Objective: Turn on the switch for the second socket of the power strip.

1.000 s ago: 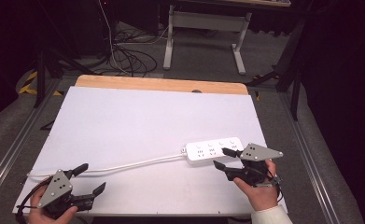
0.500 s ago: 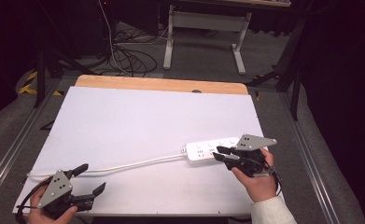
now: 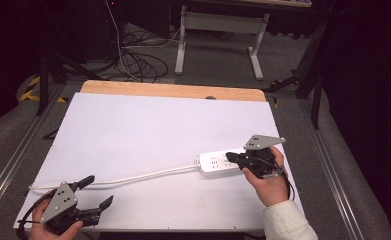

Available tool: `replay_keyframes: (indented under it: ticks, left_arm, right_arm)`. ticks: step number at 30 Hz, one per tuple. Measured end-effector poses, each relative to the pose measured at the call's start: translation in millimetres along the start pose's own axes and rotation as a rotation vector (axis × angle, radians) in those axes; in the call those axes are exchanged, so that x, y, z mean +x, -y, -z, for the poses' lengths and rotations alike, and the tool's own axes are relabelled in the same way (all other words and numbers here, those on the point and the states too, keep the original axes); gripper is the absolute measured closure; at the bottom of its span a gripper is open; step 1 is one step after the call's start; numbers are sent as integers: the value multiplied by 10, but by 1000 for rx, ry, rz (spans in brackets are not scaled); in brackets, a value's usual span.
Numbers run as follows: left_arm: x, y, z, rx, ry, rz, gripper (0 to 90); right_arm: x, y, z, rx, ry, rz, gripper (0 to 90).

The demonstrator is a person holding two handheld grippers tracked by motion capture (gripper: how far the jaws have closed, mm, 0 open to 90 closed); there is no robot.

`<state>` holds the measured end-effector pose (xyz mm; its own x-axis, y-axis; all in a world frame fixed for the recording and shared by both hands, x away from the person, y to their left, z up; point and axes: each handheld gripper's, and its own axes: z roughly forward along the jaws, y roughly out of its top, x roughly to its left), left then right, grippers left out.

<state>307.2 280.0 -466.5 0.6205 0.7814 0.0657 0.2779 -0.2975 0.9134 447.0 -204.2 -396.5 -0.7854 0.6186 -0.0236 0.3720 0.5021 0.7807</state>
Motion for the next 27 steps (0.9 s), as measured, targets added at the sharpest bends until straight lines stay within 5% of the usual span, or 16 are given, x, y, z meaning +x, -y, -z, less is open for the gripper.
replay_keyframes:
  ticks: [27]
  left_arm:
    - [6,8,-7,11,-11,7,178]
  right_arm:
    - [-324,61,-480,92,78,-72,900]
